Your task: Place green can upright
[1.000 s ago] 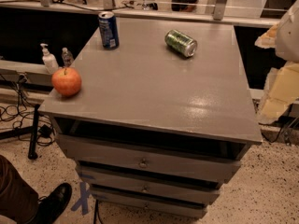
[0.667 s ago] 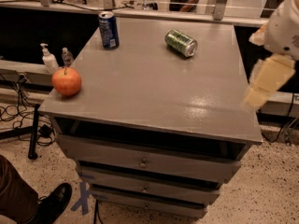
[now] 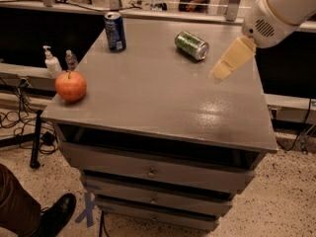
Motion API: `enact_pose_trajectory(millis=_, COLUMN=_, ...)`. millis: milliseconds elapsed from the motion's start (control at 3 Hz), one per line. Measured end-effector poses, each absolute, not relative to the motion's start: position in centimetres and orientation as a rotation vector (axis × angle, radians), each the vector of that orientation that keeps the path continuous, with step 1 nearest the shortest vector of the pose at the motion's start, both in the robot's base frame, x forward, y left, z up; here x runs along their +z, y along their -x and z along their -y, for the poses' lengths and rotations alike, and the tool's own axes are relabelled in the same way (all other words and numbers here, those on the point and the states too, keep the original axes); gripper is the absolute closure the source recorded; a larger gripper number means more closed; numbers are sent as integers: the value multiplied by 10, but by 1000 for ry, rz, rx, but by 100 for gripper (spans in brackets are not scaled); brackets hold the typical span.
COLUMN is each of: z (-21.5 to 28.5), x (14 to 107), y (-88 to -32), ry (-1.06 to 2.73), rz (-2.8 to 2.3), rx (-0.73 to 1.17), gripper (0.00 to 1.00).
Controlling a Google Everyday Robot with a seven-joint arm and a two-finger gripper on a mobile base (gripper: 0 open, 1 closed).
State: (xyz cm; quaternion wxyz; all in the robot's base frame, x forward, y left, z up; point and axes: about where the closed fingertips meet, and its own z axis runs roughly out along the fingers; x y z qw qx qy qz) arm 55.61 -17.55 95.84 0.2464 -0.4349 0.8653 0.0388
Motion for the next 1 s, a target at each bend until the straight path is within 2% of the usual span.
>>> enact_pose_trajectory(millis=333, z=156, x=967, y=-599, ry=957, rz=-2340, rx=136, gripper=0)
enact_pose_trajectory(millis=667, z=156, x=967, y=-599, ry=957, rz=-2340, rx=136, gripper=0)
enact_pose_trajectory(millis=1000, z=144, x=967, y=-622, ry=926, rz=-2330, rx=154, gripper=0)
